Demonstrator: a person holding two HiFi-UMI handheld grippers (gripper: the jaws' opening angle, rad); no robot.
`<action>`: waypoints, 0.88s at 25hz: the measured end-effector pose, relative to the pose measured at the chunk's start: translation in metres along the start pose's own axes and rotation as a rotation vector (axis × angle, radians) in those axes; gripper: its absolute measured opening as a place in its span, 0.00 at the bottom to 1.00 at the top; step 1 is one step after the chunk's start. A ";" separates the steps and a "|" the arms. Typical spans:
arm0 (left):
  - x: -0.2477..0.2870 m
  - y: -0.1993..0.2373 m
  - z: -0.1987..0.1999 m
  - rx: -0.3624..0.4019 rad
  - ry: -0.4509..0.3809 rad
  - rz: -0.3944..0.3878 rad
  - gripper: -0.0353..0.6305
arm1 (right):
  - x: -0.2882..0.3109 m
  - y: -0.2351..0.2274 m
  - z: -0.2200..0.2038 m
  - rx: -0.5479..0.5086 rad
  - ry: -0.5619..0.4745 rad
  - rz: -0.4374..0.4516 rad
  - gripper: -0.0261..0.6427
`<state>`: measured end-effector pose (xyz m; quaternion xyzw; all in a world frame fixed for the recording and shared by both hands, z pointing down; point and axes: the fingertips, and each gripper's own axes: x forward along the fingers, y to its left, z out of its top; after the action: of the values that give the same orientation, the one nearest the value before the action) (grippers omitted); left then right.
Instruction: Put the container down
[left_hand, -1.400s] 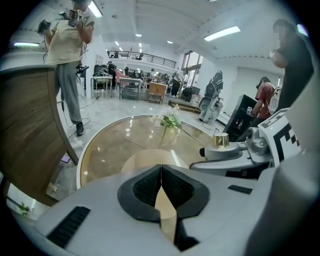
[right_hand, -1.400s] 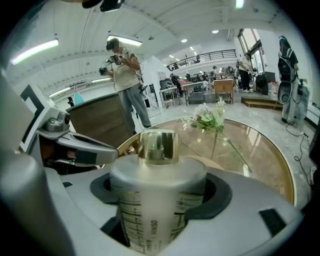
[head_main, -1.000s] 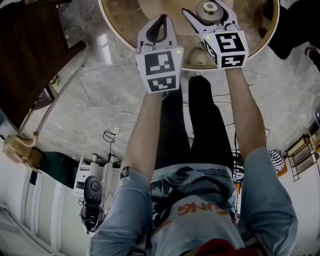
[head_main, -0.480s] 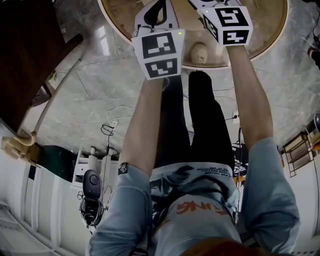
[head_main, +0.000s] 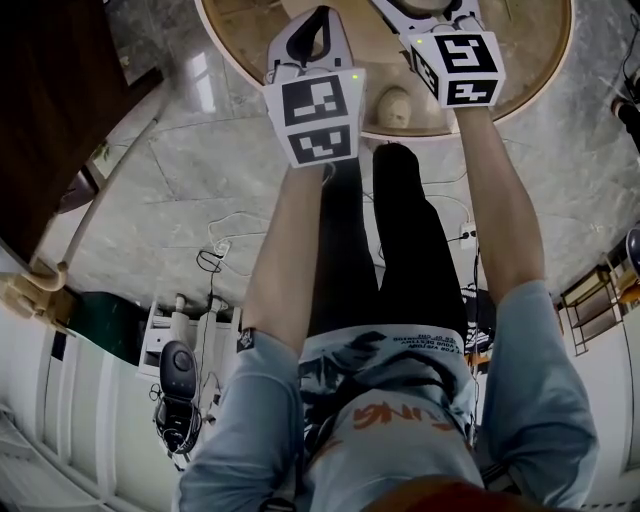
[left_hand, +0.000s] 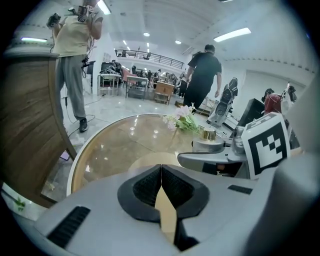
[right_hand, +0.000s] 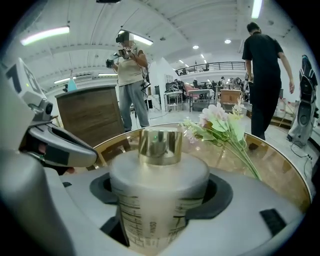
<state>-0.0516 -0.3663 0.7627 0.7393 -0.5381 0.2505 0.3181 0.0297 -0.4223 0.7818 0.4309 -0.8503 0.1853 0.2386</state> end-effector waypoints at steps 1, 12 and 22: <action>-0.001 -0.001 -0.001 -0.002 0.000 0.000 0.09 | -0.002 0.000 -0.003 -0.005 0.006 -0.002 0.58; -0.018 -0.012 -0.013 -0.012 -0.002 0.006 0.09 | -0.025 0.014 -0.033 -0.058 0.103 0.019 0.61; -0.053 -0.031 -0.035 -0.043 0.010 0.016 0.09 | -0.094 0.028 -0.069 0.110 0.148 0.042 0.61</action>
<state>-0.0385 -0.3002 0.7420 0.7265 -0.5478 0.2452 0.3347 0.0721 -0.3098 0.7815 0.4108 -0.8277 0.2678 0.2728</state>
